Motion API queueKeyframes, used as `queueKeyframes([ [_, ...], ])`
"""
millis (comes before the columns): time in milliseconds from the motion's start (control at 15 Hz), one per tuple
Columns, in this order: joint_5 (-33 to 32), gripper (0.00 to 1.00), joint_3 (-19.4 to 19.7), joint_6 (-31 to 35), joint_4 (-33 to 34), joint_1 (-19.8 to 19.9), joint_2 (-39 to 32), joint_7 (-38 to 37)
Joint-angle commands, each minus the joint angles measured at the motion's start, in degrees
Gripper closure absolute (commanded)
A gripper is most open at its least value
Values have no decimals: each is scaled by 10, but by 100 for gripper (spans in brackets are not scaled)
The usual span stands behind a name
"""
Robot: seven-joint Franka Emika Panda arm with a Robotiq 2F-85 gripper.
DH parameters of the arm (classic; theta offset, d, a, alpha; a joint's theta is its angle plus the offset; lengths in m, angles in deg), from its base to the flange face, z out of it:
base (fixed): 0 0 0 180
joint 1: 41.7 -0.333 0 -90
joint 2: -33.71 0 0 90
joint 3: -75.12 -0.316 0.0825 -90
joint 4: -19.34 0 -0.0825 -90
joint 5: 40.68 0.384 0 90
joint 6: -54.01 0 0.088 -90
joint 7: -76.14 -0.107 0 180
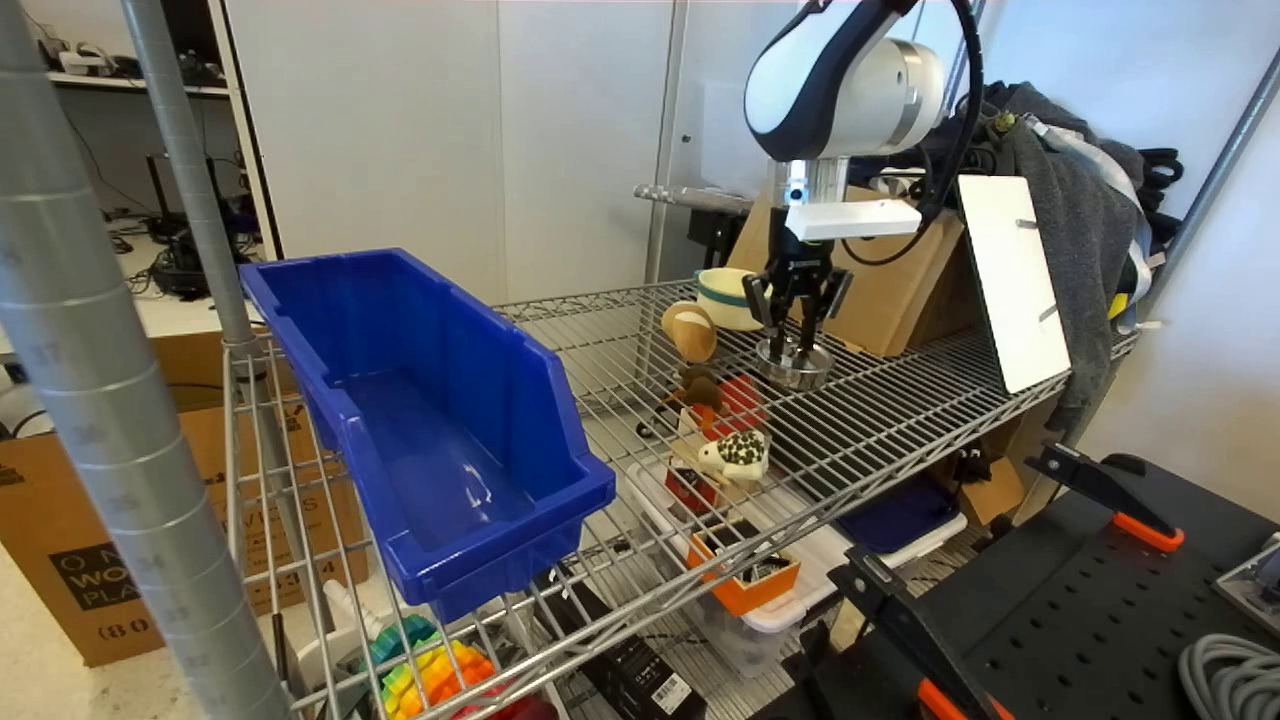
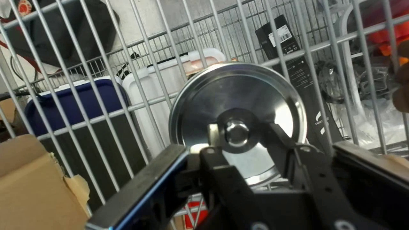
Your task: Take the lid off of the pot
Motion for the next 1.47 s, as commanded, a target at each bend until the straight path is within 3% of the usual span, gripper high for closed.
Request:
queueKeyframes([
  [0, -15, 87, 13, -13, 22, -12, -12, -22],
  [133, -18, 99, 15, -22, 22, -13, -7, -28],
  [400, -19, 95, 13, -9, -13, -16, 29, -26],
  [733, -14, 95, 2, 18, -109, 1, 114, 17],
  [1133, -66, 95, 12, 17, -230, -9, 180, 44],
  [1400, -104, 95, 10, 23, -285, -28, 188, 31],
])
